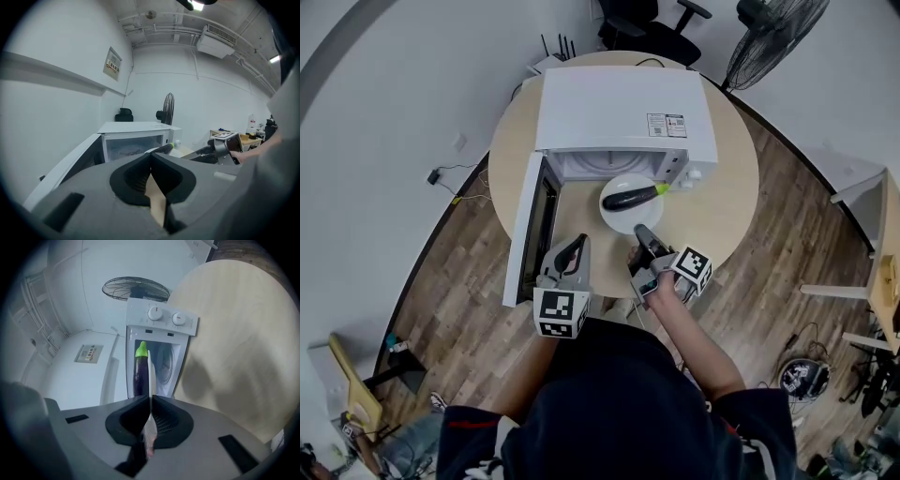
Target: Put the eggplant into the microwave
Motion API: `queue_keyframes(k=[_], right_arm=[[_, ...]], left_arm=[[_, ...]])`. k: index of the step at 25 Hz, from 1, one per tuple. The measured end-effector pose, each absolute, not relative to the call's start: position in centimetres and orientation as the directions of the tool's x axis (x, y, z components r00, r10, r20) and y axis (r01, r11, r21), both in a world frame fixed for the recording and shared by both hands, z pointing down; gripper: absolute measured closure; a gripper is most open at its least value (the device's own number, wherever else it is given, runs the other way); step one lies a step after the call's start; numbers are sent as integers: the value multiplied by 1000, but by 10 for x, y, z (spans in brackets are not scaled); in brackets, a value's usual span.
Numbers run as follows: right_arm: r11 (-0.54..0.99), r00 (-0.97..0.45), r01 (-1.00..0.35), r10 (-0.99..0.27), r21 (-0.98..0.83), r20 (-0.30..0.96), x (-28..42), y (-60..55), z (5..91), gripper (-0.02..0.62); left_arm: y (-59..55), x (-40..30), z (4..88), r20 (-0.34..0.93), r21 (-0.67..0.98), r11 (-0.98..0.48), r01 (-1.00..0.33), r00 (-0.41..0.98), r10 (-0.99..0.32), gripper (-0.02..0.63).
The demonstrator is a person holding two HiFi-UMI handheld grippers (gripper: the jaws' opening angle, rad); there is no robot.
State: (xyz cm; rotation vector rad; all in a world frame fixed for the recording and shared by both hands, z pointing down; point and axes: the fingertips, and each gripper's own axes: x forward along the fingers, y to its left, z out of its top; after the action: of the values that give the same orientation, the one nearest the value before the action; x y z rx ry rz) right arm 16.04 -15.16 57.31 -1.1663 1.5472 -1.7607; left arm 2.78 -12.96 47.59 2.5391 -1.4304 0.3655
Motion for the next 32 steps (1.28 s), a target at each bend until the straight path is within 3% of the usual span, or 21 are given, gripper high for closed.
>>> queue_keyframes(k=[17, 32], right_arm=[[-236, -526, -230, -786, -944, 325, 134, -217, 628, 574], [-289, -483, -216, -798, -933, 360, 138, -250, 663, 574]], left_arm=[[-164, 6, 502, 372, 83, -493, -866, 486, -791, 591], [-171, -3, 514, 402, 64, -489, -870, 471, -785, 591]])
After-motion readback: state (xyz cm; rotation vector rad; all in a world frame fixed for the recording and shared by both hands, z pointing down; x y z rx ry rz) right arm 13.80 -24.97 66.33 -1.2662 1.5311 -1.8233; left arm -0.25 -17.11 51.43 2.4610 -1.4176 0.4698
